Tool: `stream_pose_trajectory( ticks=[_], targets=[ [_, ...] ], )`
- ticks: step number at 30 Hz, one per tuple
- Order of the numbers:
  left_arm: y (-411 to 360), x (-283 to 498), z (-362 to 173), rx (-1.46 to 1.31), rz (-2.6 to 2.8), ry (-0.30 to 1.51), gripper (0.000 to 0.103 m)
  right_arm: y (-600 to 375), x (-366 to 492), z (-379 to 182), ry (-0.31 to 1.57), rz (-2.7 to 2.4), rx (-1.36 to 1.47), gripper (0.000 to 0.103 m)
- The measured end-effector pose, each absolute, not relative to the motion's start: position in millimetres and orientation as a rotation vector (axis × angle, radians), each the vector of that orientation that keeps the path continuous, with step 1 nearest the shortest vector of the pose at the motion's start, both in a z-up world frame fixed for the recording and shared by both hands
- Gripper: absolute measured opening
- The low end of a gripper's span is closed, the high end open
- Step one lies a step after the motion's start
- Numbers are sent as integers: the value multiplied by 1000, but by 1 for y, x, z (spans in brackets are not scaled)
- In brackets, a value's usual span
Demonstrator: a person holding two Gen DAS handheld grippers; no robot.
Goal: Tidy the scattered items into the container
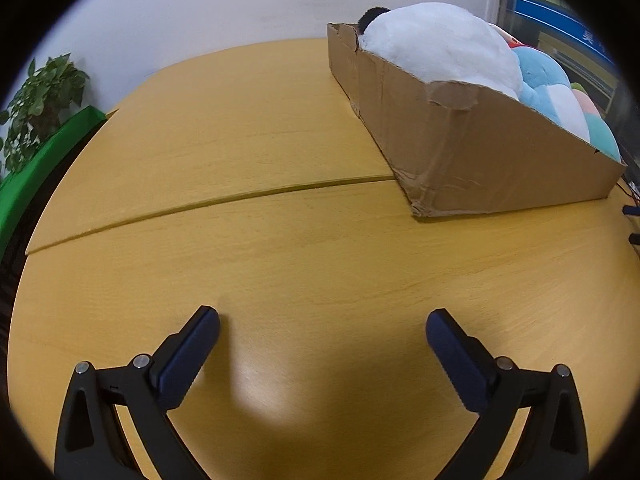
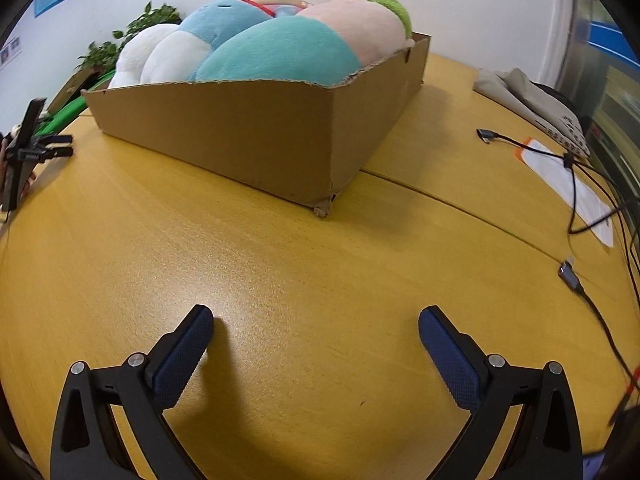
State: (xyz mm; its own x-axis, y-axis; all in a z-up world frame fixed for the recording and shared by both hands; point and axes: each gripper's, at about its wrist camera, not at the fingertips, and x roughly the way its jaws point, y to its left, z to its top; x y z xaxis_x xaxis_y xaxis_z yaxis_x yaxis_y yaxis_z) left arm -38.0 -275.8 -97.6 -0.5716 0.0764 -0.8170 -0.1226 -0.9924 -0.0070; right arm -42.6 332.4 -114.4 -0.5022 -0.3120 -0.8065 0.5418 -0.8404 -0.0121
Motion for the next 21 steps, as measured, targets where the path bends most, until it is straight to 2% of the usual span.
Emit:
stream_pose_trajectory(
  ticks=[5,21],
  targets=[
    [-308,-71,-98,-1377,2648,105,103,338,-53,-115,404,-2258,1137,103],
    [-339,-139,-112,-1382,2652,111,103,342,-63,-114,411,-2257,1134,103]
  ],
)
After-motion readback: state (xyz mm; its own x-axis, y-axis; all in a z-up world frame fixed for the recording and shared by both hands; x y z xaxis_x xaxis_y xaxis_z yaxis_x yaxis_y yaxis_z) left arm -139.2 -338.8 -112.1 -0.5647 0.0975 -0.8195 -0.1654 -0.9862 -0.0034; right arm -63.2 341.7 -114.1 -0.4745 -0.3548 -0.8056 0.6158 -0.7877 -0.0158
